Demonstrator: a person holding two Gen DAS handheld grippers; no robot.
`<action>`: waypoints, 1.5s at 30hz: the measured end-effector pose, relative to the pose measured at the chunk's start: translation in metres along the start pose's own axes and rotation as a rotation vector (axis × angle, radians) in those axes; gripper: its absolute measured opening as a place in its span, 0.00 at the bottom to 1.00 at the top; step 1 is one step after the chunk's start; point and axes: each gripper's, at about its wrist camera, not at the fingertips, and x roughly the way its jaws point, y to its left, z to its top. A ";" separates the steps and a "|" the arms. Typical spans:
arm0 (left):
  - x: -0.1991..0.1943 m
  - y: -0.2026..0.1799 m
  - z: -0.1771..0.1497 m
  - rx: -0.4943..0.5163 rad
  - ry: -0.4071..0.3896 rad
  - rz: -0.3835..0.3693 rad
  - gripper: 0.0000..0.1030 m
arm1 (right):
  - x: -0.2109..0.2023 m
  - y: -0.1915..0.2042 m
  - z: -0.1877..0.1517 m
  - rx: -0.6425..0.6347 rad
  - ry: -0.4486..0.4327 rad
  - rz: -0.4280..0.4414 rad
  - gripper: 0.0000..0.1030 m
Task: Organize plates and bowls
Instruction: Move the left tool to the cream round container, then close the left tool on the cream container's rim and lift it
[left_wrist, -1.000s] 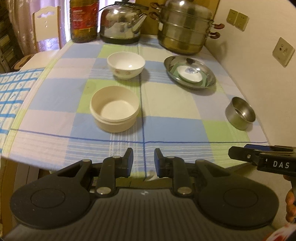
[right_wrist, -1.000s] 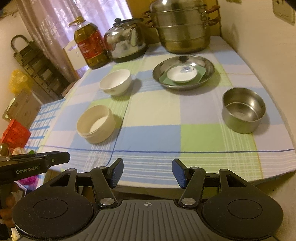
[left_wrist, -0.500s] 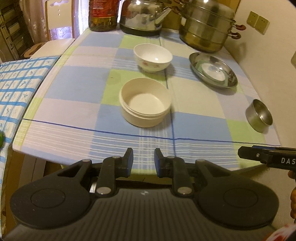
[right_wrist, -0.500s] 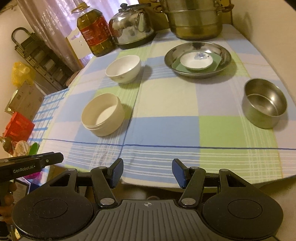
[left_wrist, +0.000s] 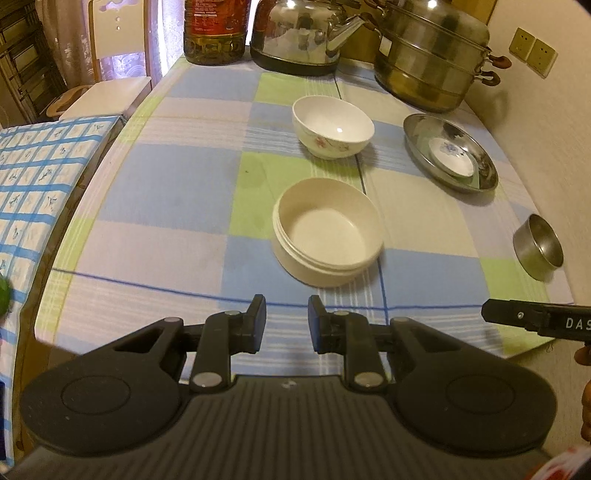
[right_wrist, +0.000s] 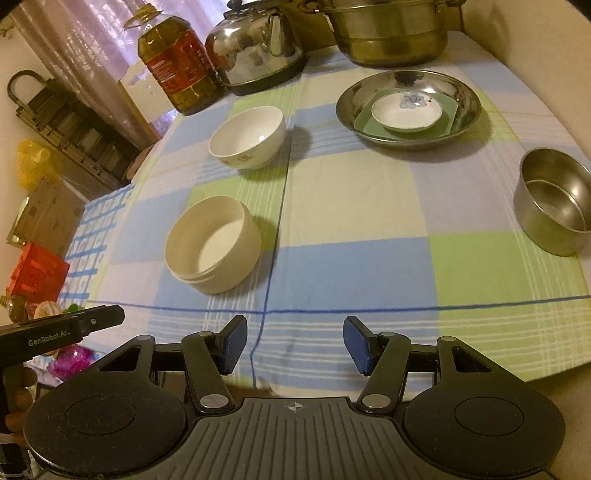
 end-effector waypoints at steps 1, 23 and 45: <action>0.002 0.002 0.003 0.002 0.000 -0.004 0.21 | 0.003 0.001 0.002 0.002 0.000 -0.001 0.57; 0.051 0.017 0.052 0.059 0.017 -0.091 0.21 | 0.058 0.040 0.034 -0.044 -0.039 0.040 0.56; 0.106 0.017 0.072 0.102 0.085 -0.100 0.21 | 0.118 0.053 0.049 -0.075 0.007 0.022 0.33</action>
